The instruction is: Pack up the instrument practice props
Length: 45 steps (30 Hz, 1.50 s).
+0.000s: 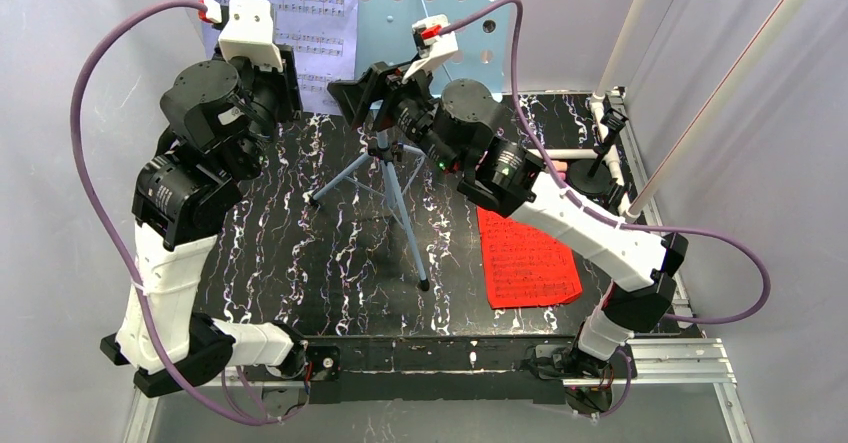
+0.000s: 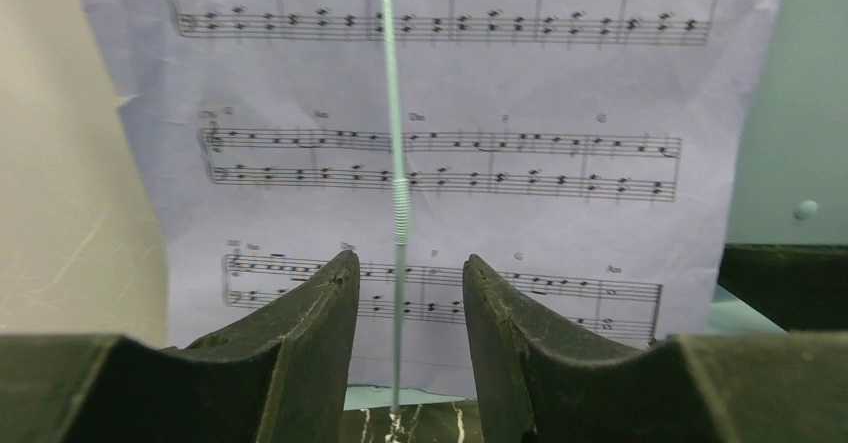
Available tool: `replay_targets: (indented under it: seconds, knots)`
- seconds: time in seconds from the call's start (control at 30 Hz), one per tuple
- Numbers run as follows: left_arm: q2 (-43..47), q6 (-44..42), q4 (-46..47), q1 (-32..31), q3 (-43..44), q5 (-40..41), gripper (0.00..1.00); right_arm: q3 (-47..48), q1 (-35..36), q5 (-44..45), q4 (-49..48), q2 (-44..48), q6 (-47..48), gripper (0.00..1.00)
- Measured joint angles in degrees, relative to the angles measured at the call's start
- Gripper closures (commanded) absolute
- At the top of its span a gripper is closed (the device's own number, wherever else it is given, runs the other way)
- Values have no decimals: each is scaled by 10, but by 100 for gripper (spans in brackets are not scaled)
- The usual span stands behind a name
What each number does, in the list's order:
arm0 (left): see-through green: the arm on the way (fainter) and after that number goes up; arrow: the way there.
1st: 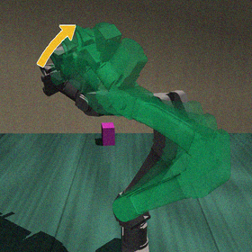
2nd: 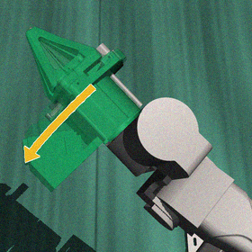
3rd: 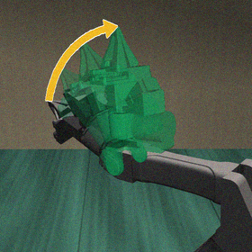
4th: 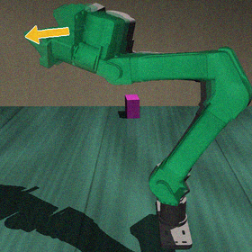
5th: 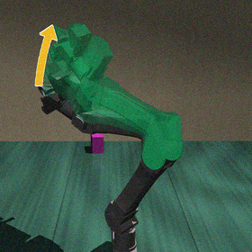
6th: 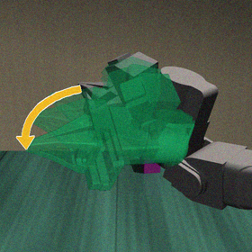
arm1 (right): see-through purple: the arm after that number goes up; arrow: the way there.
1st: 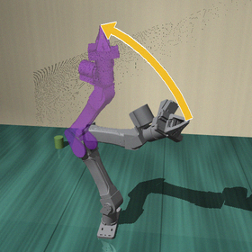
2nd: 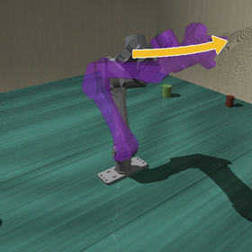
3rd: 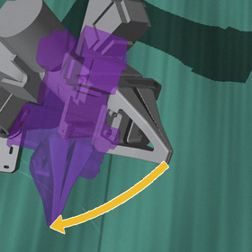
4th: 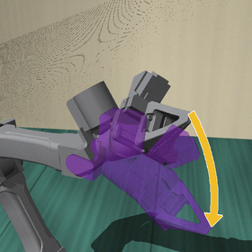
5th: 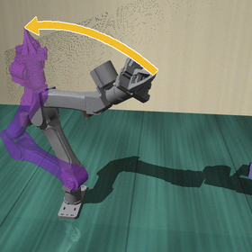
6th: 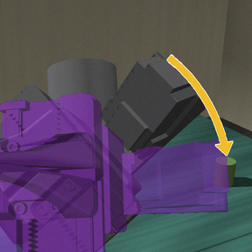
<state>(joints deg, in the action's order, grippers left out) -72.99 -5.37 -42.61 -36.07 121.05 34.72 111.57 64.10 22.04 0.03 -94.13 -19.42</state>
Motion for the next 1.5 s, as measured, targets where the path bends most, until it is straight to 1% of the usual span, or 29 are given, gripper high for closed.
replay_targets:
  seconds: [0.07,0.17,0.27,0.33,0.4,0.53,0.7,1.13,1.27,1.33,1.4,1.43,1.47,1.5]
  knots:
    - [-5,8,-10,4,8,-17,71,0,-6,-12,-1,0,-7,31]
    - [-9,20,-19,13,19,-29,78,0,-15,-31,-3,-1,-18,34]
    - [-9,25,-25,16,24,-36,81,0,-23,-50,-10,-5,-31,37]
    - [-8,26,-25,18,24,-37,80,0,-26,-60,-17,-8,-38,38]
    - [-8,26,-25,19,24,-37,74,1,-28,-70,-22,-12,-44,38]
    - [-9,24,-20,19,24,-37,72,10,-31,-83,-32,-23,-56,39]
    - [-14,20,3,21,27,-37,72,18,-33,-96,-37,-33,-63,40]
    - [-88,19,22,58,109,-55,73,39,-34,-110,-45,-54,-75,41]
    - [-99,22,23,67,129,-64,75,42,-35,-112,-46,-57,-75,44]
    - [-101,24,24,69,134,-69,77,42,-36,-113,-45,-58,-75,46]
    - [-102,26,28,72,137,-73,82,42,-37,-114,-45,-58,-76,47]
    - [-102,26,30,73,138,-75,86,42,-37,-113,-45,-58,-76,48]
    - [-102,26,32,75,139,-78,96,42,-37,-114,-46,-59,-76,49]
    - [-102,28,32,75,140,-78,100,43,-37,-113,-46,-59,-76,50]
